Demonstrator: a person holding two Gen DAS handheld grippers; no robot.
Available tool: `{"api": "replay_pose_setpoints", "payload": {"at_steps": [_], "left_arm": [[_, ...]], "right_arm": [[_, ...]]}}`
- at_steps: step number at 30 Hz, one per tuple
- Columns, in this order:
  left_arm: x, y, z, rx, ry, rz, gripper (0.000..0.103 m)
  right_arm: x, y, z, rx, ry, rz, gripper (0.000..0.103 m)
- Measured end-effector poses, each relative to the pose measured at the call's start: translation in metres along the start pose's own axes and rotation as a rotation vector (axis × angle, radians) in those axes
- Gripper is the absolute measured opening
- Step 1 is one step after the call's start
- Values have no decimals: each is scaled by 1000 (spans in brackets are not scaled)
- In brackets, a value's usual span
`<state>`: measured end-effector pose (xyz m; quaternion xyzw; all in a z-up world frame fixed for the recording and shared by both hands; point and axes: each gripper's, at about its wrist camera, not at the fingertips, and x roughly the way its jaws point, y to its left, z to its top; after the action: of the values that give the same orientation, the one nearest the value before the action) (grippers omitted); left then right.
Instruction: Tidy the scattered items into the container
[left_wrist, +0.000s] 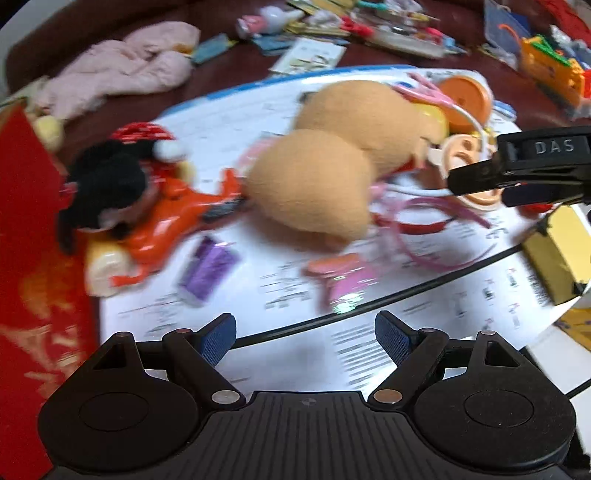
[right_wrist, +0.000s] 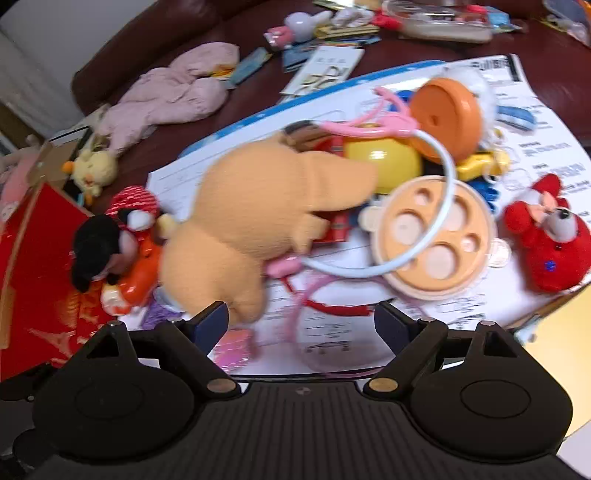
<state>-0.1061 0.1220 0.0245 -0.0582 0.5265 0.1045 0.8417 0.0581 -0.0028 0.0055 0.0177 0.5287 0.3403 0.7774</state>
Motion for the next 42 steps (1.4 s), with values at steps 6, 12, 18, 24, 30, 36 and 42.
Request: {"api": "replay_pose_setpoints", "payload": {"at_steps": [6, 12, 18, 24, 30, 36, 42], "left_arm": [[35, -40, 32, -18, 31, -70, 90], [79, -68, 46, -47, 96, -44, 83], [107, -79, 43, -40, 136, 17, 74], [110, -73, 33, 54, 126, 127, 61], [101, -38, 16, 43, 125, 113, 59], [87, -9, 11, 12, 79, 62, 58], [80, -14, 10, 49, 32, 61, 58]], "right_arm": [[5, -36, 1, 38, 8, -47, 81], [19, -61, -4, 56, 43, -67, 45], [33, -74, -4, 66, 62, -77, 45], [45, -72, -8, 61, 96, -52, 45], [50, -59, -27, 42, 148, 16, 45], [50, -50, -35, 14, 187, 32, 46], [49, -44, -32, -1, 199, 29, 50]]}}
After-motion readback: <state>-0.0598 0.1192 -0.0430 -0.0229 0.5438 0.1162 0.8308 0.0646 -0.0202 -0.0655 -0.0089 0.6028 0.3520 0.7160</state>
